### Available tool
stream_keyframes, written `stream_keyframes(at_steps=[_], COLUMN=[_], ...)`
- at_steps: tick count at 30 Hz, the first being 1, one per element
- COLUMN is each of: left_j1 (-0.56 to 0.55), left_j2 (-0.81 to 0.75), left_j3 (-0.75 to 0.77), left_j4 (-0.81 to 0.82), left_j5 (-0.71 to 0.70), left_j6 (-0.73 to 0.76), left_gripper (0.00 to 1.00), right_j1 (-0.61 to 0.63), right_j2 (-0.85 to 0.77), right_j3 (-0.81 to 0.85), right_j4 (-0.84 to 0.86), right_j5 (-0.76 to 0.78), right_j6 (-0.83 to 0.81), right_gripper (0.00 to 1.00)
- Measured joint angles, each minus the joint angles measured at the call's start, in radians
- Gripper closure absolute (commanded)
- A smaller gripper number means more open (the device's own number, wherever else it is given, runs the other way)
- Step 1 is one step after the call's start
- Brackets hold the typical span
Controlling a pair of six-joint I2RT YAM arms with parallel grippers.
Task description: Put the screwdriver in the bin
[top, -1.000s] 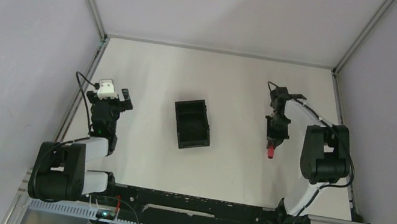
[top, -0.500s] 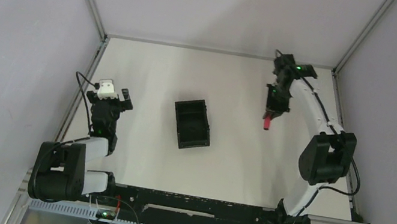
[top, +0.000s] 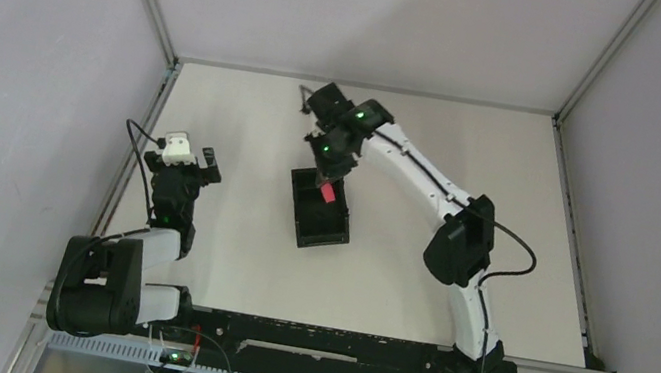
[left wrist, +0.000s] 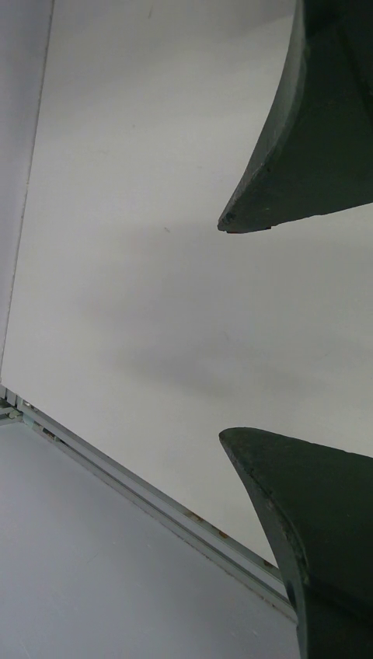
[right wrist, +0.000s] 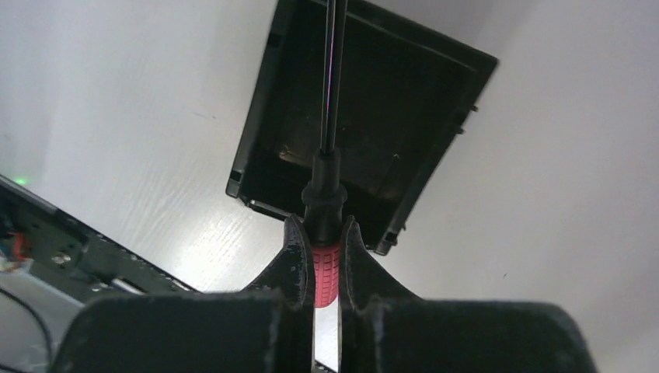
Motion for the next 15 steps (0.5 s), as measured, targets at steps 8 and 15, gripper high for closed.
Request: stream_keyframes(at_steps=[8,15], left_j1=[0.0,0.0], left_j2=[0.0,0.0], left_j3=[0.0,0.0], left_j4=[0.0,0.0], left_j5=[0.0,0.0], left_j6=[0.0,0.0], left_gripper=[0.0,0.0], right_j1=[0.103,0.094], right_j2=[0.027,0.064], right_j3=[-0.129,-0.269], right_j4=[0.078,0.171], right_j5=[0.138,0.168], right_j6=[-0.138,-0.164], right_gripper=[1.0,0.9])
